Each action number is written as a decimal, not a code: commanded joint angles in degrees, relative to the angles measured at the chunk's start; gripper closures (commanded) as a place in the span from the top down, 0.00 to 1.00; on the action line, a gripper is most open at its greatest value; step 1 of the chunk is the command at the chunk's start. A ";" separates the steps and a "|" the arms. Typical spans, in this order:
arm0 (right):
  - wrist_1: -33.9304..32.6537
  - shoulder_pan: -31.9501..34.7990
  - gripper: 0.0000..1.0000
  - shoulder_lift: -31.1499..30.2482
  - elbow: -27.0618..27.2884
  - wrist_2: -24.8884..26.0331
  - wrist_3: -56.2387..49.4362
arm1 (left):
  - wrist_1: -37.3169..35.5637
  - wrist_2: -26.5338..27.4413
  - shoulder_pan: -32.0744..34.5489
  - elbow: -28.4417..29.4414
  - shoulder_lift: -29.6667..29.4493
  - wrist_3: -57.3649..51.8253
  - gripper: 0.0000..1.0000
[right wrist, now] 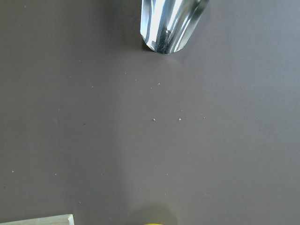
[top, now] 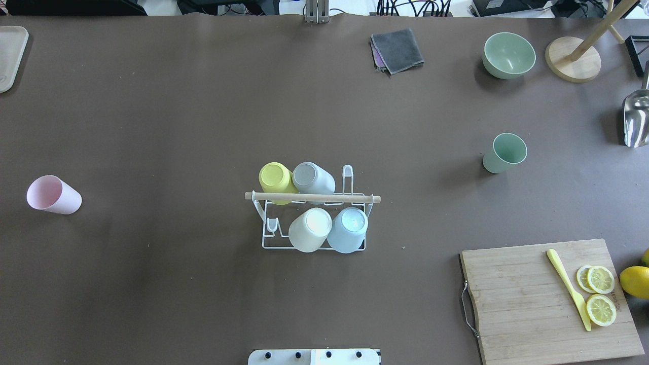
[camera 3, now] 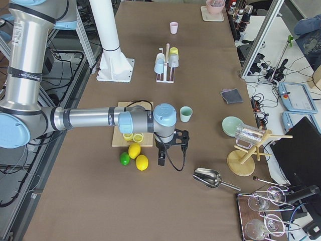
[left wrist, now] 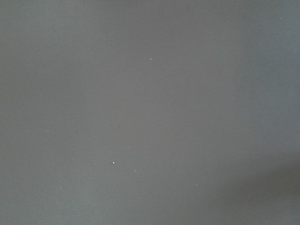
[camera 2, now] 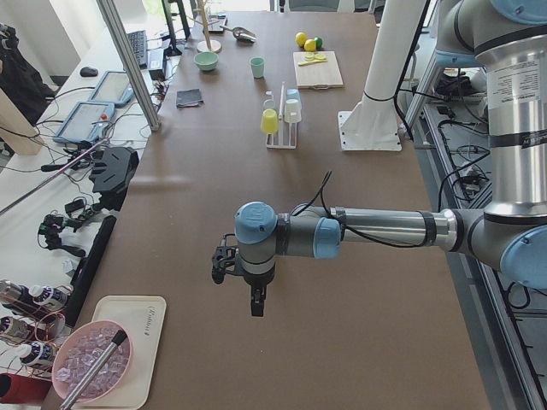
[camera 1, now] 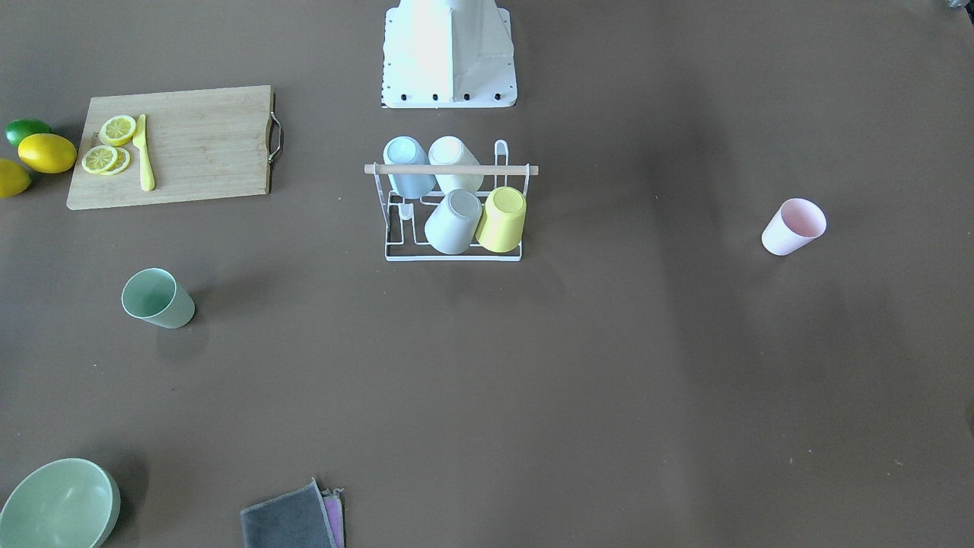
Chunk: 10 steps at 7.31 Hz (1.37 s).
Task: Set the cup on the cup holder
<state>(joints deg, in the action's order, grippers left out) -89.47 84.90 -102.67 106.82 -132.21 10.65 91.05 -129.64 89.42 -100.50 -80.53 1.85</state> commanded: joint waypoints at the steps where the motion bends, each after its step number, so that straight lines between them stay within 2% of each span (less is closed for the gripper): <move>1: 0.17 0.00 1.00 0.01 -0.03 0.54 0.07 | 0.00 0.00 -0.04 -0.13 -0.07 0.00 0.98; 4: 0.35 0.09 1.00 -0.25 -0.04 0.37 0.07 | 0.00 0.00 -0.04 -0.04 -0.07 0.00 0.98; 5: 0.18 -0.35 1.00 0.01 -1.51 0.55 -0.10 | 0.00 0.00 -0.04 -0.04 -0.07 0.00 0.98; 6: 0.18 -2.96 1.00 0.45 -1.70 1.42 -0.01 | 0.00 0.00 -0.04 -0.04 -0.07 0.00 0.98; 10: 0.18 -3.43 1.00 -0.07 -0.21 -0.50 -0.01 | 0.00 0.00 -0.04 -0.13 -0.07 0.00 0.98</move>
<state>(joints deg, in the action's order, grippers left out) -89.14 81.66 -102.49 106.45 -131.91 10.66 91.05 -129.64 89.39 -100.63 -80.60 1.85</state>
